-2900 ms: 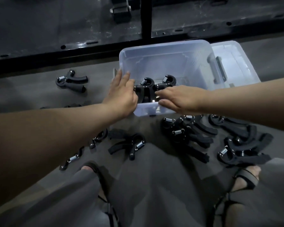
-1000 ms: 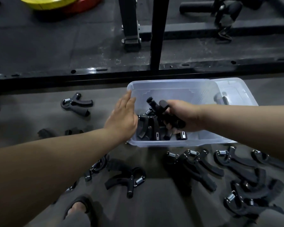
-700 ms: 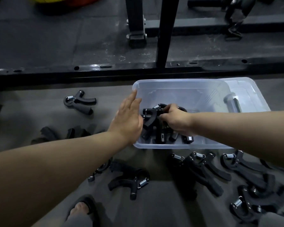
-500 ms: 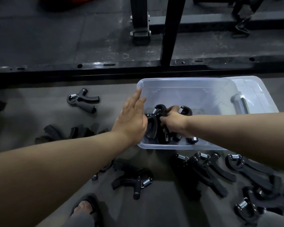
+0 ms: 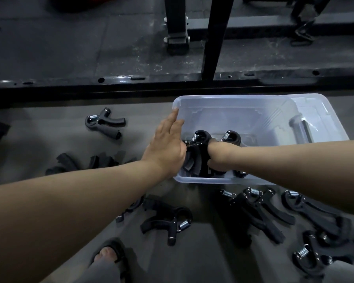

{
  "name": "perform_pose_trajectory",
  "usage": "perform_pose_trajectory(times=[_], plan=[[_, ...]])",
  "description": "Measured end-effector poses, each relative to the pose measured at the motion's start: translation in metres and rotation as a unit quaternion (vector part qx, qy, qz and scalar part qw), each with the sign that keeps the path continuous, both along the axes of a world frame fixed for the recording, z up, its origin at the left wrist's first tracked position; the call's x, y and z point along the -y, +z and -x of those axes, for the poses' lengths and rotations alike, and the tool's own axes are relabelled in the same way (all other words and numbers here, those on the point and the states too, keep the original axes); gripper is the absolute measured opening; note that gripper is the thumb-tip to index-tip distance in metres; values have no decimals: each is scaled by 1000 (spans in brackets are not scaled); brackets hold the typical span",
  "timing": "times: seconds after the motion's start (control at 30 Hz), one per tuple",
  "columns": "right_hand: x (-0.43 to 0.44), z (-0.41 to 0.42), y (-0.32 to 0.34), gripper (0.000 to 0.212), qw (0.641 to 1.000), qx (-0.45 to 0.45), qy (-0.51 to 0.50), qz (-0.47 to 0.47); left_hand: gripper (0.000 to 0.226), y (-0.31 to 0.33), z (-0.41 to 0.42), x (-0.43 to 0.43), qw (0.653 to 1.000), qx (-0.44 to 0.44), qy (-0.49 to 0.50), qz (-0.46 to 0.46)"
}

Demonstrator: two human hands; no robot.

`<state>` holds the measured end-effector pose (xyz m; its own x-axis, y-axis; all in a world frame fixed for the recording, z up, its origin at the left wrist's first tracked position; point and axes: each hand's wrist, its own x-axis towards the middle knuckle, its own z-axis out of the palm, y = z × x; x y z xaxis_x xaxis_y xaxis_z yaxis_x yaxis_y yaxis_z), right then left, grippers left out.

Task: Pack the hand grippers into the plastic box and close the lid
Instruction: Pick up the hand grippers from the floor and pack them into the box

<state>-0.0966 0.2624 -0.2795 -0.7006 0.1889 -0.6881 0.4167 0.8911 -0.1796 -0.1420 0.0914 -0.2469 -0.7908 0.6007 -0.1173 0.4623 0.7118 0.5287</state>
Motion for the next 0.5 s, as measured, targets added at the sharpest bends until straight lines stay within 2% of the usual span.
perform_pose_trajectory(times=[0.07,0.13,0.3,0.5], plan=[[0,5,-1,25,999,-16,-26,19,58,1,0,0,1000,1,0,-1],[1,8,0,21,997,-41,-51,44,58,1,0,1,1000,1,-2,-2],[4,6,-3,47,998,-48,-43,15,57,0,-1,0,1000,2,6,-3],[5,8,1,47,994,-36,-88,45,58,2,-1,0,1000,0,7,-6]])
